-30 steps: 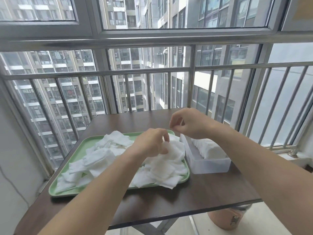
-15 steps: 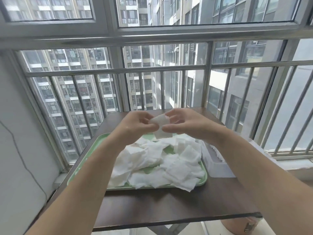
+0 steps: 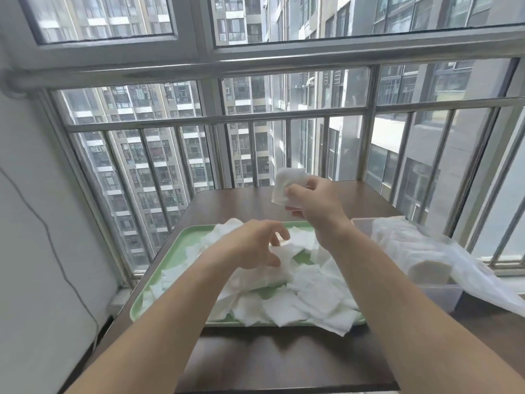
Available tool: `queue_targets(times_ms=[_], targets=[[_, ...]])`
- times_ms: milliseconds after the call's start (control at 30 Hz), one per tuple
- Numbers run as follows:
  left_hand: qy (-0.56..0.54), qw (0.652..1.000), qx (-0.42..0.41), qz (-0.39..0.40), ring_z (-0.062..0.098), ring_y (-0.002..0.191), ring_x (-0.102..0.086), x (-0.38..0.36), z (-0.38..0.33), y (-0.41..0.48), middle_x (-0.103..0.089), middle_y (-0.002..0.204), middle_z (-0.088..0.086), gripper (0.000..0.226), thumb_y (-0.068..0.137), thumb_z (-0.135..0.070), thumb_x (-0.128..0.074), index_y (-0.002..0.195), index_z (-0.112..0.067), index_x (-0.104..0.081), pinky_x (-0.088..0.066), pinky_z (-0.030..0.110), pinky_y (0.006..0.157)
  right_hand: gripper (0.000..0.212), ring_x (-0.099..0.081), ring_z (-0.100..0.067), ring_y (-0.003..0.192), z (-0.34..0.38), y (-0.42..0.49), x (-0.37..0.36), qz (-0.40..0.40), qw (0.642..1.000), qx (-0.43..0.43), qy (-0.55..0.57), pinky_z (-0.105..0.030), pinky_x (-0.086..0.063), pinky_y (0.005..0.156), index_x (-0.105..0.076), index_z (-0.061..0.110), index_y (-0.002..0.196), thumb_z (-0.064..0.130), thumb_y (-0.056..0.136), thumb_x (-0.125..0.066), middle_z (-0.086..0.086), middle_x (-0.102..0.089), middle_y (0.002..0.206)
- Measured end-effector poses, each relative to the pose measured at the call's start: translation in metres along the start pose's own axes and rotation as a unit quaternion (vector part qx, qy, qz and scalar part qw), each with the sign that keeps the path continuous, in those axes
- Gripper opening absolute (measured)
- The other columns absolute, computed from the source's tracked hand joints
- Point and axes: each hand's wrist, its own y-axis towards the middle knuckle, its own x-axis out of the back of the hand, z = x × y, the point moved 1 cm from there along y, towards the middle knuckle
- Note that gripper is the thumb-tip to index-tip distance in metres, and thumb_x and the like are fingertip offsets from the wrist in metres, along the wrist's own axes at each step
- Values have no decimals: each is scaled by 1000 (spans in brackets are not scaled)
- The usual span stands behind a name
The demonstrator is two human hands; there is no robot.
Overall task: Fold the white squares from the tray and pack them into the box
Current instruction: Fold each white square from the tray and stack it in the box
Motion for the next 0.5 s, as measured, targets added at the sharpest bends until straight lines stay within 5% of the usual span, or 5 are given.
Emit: queue_targets(times_ms=[133, 233, 367, 500], targets=[[8, 1000, 18, -22, 15, 80, -55, 4, 5, 4, -61, 93, -12, 30, 81, -25, -80, 109, -31, -69, -43, 25, 67, 19, -62, -17, 69, -12, 3, -4, -6, 1000, -10, 13, -32, -54, 68, -65, 1, 106, 6, 89, -58, -5, -63, 85], [-18, 999, 1, -46, 17, 76, -57, 13, 13, 1, -59, 81, -18, 16, 81, -31, -80, 81, -36, -65, -47, 30, 72, 18, -62, -20, 76, -21, 5, -1, -5, 1000, -9, 9, -29, -52, 67, -66, 1, 105, 7, 89, -58, -7, -64, 87], [-159, 984, -25, -78, 10, 81, -63, 24, 25, -7, -67, 77, -21, 8, 84, -30, -78, 79, -31, -71, -50, 33, 77, 17, -56, -19, 81, -32, 6, 3, -18, 1000, -14, 18, -35, -49, 72, -68, 1, 103, 7, 91, -58, -9, -61, 88], [-243, 965, -52, -86, 10, 73, -60, 27, 30, -12, -72, 80, 1, 11, 89, -24, -74, 87, -14, -74, -50, 31, 76, 10, -59, -17, 79, -37, 4, 4, -2, 1000, -15, 22, -31, -51, 73, -70, 13, 92, 8, 92, -61, -8, -66, 88]])
